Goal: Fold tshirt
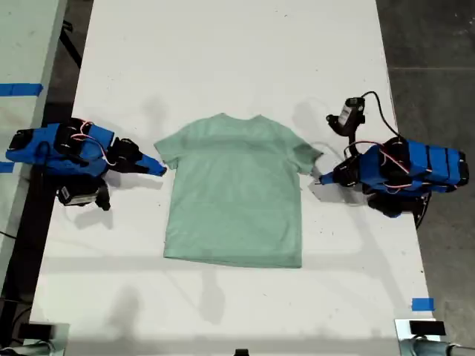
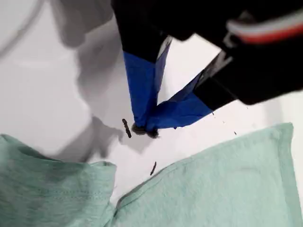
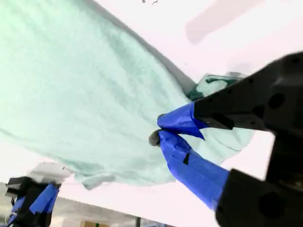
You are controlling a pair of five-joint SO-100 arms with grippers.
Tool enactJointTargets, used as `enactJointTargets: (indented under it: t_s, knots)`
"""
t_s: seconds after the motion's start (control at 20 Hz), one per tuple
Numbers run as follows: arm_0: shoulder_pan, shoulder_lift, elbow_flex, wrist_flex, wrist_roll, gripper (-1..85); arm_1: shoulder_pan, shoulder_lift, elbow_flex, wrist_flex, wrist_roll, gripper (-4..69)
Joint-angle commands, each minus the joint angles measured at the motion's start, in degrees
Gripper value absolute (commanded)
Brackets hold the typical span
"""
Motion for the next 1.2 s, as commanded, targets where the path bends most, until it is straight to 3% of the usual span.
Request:
enactJointTargets:
  t_s: [0.0, 0.05, 0.1, 0.15, 0.2, 0.3, 0.55, 0.7, 1.15]
  knots:
    - [1.58, 6.24, -0.62, -3.52, -1.23, 14.3, 2.72, 6.06, -0.53, 2.11, 26.10, -0.1]
    - [2.11, 6.33, -1.93, -2.81, -0.79, 13.5, 1.05, 6.06, -0.53, 2.11, 35.24, 0.7]
    - [0.62, 6.33, -2.11, -1.58, -2.02, 0.1, -0.62, 6.06, -0.53, 2.11, 31.29, 1.2]
    - [0.44, 6.24, -2.02, 0.18, -5.63, 0.1, -0.88, 6.15, -0.53, 1.49, 31.20, 1.2]
    - [0.35, 5.98, -2.20, 0.70, -6.42, 0.1, -0.53, 6.24, -1.23, 2.64, 41.92, 3.4]
    - [-0.70, 3.08, -4.48, 1.67, -7.12, 0.1, -1.58, 6.33, -4.92, 3.60, 40.08, -1.2]
    - [-3.43, -18.98, -19.86, 5.63, -5.63, 0.1, 3.43, -7.38, -21.18, 2.90, 31.99, -1.1]
    - [-10.28, -32.87, -32.52, 12.83, 2.64, 0.1, 7.29, -24.79, -34.54, 3.43, 24.35, -0.8]
    - [-30.94, -59.85, -52.82, 25.93, 26.72, 0.1, 23.64, -54.76, -60.29, 17.40, 3.60, 0.2]
